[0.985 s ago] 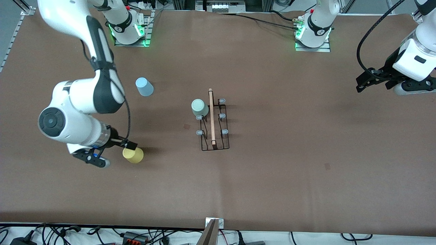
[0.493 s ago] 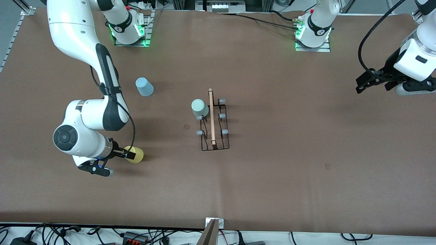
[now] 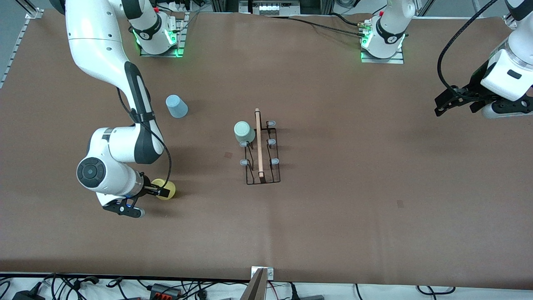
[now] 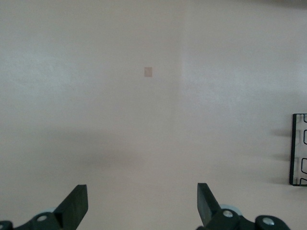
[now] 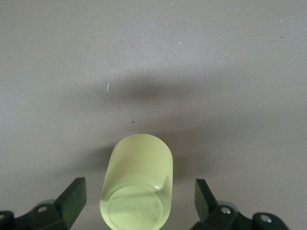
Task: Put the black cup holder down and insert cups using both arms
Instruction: 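Move the right gripper to the yellow cup and grasp it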
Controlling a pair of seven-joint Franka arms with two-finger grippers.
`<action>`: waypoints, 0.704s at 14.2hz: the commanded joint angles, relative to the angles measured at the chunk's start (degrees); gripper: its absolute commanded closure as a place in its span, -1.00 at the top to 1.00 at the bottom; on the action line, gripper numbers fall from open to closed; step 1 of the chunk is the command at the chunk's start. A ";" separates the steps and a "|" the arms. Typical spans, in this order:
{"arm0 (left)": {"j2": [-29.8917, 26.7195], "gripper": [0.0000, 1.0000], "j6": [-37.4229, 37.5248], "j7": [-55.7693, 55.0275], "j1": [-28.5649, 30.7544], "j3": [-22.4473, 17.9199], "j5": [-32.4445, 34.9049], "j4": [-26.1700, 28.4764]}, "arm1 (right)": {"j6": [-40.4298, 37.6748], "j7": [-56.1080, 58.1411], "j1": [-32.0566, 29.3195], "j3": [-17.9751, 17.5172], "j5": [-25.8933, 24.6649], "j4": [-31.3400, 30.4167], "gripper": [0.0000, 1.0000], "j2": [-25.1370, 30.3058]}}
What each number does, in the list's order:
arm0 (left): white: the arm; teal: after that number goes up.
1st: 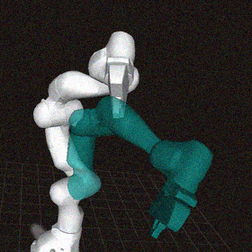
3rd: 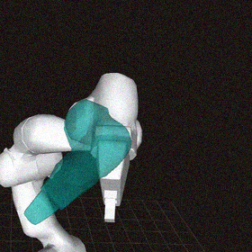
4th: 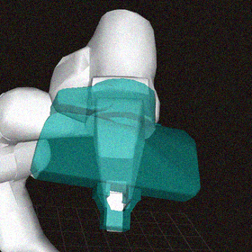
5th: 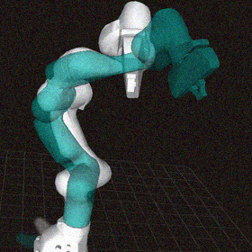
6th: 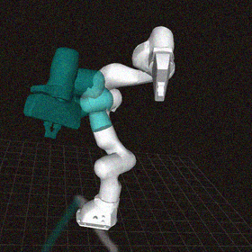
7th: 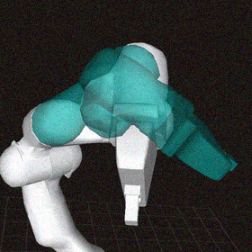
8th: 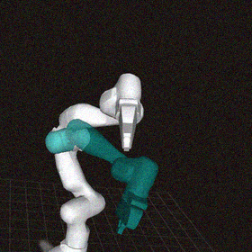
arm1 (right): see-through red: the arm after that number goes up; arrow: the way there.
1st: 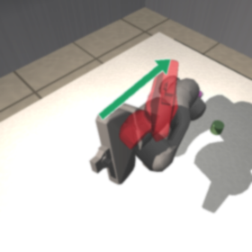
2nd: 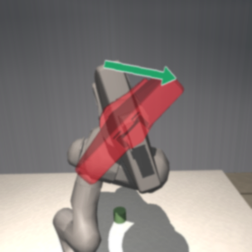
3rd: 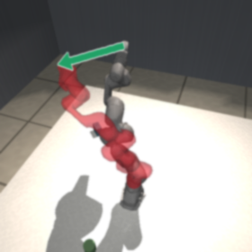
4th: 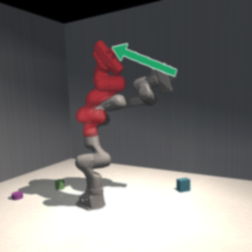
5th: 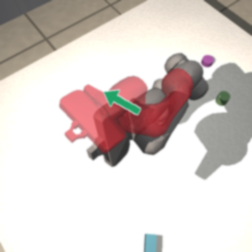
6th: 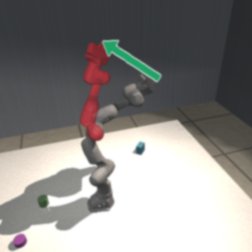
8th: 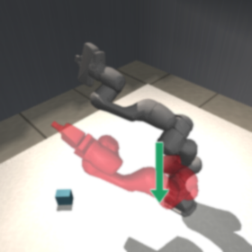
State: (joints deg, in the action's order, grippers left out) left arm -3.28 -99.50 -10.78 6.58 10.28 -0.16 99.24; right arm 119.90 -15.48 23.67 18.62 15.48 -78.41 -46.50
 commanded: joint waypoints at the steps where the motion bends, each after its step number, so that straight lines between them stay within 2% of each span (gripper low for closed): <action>1: -0.58 1.00 -0.96 0.24 -0.34 -0.52 -1.24 0.78 | -1.24 1.50 -0.11 -0.25 -0.18 1.68 1.00 -0.87; 4: -0.58 1.00 -0.96 0.24 -0.34 -0.61 -1.24 0.78 | -1.24 4.76 -0.12 -0.25 -0.01 1.68 0.99 -1.57; 5: -0.58 1.00 -0.96 0.24 -0.25 -0.61 -1.24 0.78 | -1.24 4.76 -0.11 -0.25 0.08 1.68 0.85 -1.57; 7: -0.76 1.00 -0.96 0.24 -0.25 -0.70 -1.24 0.69 | -1.51 4.85 -0.11 -0.25 0.17 1.59 0.48 -1.49; 9: -0.67 1.00 -1.04 0.24 -0.16 -0.70 -1.24 -0.27 | -4.83 4.85 0.06 -0.25 0.17 1.68 -0.08 -0.87; 10: -0.32 1.00 -1.05 0.24 -0.16 -0.70 -1.24 -1.06 | -6.41 5.02 -0.02 -0.25 0.17 1.86 -0.30 -0.52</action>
State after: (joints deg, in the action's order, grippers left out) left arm -3.30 -100.21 -10.79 6.58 10.06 -0.16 99.12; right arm 116.94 -11.45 23.95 18.59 15.48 -78.03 -47.17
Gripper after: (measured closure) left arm 0.000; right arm 0.308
